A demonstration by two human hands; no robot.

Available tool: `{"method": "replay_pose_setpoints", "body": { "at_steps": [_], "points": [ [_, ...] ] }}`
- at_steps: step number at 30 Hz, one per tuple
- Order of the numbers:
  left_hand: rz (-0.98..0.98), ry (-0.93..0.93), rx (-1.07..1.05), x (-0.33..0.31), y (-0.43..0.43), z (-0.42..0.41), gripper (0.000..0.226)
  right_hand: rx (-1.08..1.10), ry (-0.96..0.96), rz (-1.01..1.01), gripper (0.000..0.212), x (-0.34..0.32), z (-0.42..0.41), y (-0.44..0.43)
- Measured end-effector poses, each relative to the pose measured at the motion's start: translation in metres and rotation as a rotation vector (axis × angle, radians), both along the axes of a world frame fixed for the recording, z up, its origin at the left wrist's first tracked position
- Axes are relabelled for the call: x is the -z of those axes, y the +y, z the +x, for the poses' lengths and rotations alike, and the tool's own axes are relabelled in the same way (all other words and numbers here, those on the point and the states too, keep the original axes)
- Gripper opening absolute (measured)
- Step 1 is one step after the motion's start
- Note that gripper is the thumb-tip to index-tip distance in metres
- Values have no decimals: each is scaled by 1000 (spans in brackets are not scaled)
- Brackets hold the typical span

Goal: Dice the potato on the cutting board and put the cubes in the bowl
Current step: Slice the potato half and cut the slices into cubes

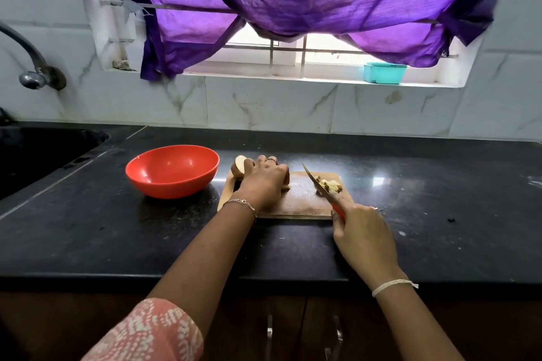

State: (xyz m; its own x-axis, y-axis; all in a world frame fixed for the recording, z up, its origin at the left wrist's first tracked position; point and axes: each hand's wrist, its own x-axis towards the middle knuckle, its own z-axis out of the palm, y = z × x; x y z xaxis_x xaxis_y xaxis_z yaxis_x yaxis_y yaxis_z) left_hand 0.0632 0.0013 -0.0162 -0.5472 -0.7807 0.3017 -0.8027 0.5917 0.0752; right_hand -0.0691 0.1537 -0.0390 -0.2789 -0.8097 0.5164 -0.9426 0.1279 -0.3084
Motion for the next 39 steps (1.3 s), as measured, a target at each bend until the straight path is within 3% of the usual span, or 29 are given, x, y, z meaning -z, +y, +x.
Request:
{"method": "replay_pose_setpoints", "body": {
  "at_steps": [7,12,15,23,28,39],
  "points": [
    [-187,-79,36,-1,7,-1,27,19,-28,-3,45,-4,4,2],
    [-207,-132,45,1,7,-3,26,20,-55,-10,45,-5,5,4],
    [-168,-47,41,5,7,-8,17,34,-82,-25,45,-4,4,2],
    [-85,147,-34,10,15,-21,27,24,-65,27,46,-1,0,0],
    [-32,144,-49,7,10,0,38,-11,-69,94,56,-1,-1,0],
    [-13,230,-65,8,20,-18,26,18,-22,240,53,-6,0,10]
  ]
}}
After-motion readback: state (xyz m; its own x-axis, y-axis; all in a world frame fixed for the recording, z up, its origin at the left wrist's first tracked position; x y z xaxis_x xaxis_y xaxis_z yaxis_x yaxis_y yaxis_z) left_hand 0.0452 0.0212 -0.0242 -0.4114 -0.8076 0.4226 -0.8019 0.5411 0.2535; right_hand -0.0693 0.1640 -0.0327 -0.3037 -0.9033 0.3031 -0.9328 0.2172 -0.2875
